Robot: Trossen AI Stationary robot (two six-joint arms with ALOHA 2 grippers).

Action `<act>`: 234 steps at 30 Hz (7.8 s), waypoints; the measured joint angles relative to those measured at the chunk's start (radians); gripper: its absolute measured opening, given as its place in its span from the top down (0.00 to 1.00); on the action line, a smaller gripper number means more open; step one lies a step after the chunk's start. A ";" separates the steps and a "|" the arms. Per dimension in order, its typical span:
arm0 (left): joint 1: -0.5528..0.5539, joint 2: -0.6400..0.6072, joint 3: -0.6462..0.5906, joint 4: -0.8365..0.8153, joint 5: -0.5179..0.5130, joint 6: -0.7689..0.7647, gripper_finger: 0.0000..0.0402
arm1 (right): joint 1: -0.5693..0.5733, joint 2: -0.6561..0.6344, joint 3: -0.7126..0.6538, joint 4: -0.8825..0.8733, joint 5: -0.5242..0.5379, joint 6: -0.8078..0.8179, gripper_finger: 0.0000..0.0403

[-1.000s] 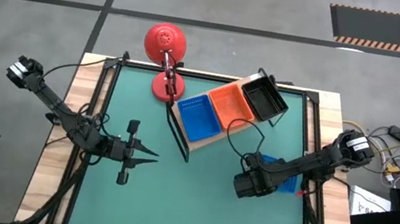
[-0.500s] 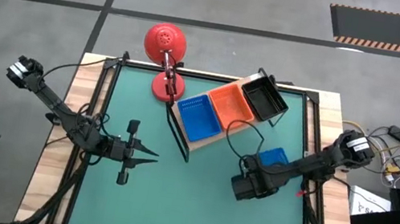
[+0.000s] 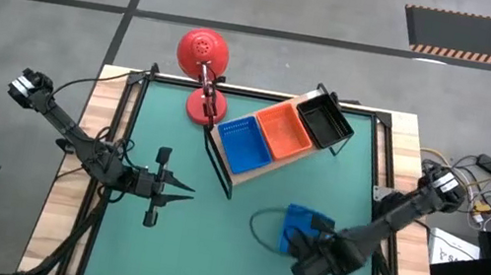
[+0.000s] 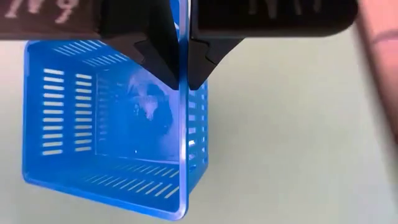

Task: Stack baskets on shelf by color
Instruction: Stack the blue basket on top of the blue baskets on the shelf, then adjust the stack of black baskets on the shelf

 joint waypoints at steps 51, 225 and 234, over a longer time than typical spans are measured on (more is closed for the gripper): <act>0.000 0.002 0.000 0.000 0.000 0.021 0.87 | -0.450 0.002 0.511 0.031 0.198 -1.208 0.98; 0.000 -0.032 -0.107 -0.076 0.002 0.070 0.87 | -0.336 -0.458 -0.399 0.852 0.037 -1.128 0.98; 0.011 -0.189 -0.255 0.044 0.001 0.071 0.87 | -0.437 -0.671 -0.752 1.276 -0.020 -1.230 0.98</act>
